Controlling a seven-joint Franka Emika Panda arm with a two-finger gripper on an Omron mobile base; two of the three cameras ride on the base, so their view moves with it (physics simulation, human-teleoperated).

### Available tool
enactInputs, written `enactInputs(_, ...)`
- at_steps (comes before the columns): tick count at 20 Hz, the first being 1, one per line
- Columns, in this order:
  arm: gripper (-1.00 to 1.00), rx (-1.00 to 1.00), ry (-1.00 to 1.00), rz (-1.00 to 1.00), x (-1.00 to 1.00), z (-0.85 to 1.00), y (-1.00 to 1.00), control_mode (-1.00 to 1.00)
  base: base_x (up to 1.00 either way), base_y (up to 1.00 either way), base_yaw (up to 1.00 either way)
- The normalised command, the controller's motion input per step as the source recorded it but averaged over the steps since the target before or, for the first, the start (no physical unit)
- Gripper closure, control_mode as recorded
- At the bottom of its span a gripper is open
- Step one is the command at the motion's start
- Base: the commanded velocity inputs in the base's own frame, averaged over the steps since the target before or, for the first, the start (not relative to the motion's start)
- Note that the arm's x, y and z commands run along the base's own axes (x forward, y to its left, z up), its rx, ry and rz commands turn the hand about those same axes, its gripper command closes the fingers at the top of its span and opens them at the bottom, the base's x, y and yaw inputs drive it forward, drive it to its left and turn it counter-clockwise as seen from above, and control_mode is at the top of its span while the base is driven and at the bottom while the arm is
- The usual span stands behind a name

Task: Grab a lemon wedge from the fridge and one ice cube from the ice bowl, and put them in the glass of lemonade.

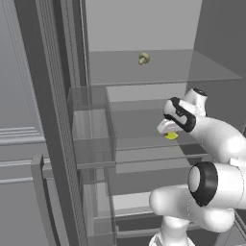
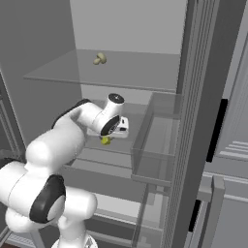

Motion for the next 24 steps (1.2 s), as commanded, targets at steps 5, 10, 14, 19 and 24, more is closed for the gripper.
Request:
enactInputs(5, 1.0, 0.0, 0.08, -0.13, -0.94, 0.94, 0.0, -1.0, 0.0, 0.0, 0.0)
enactInputs(10, 1.0, 0.0, 0.08, -0.16, -1.0, 0.89, 0.0, -1.0, 0.0, 0.0, 0.0)
enactInputs(14, 1.0, -0.02, 0.0, -0.12, -1.0, 0.58, 0.16, -1.0, 0.0, 0.0, 0.0)
enactInputs(19, 1.0, -0.12, -0.08, -0.08, -0.98, 0.46, 0.52, -1.0, 0.0, 0.0, 0.0)
enactInputs(24, 1.0, -0.04, -0.12, -0.09, -0.63, 0.1, 0.13, -1.0, 0.0, 0.0, 0.0)
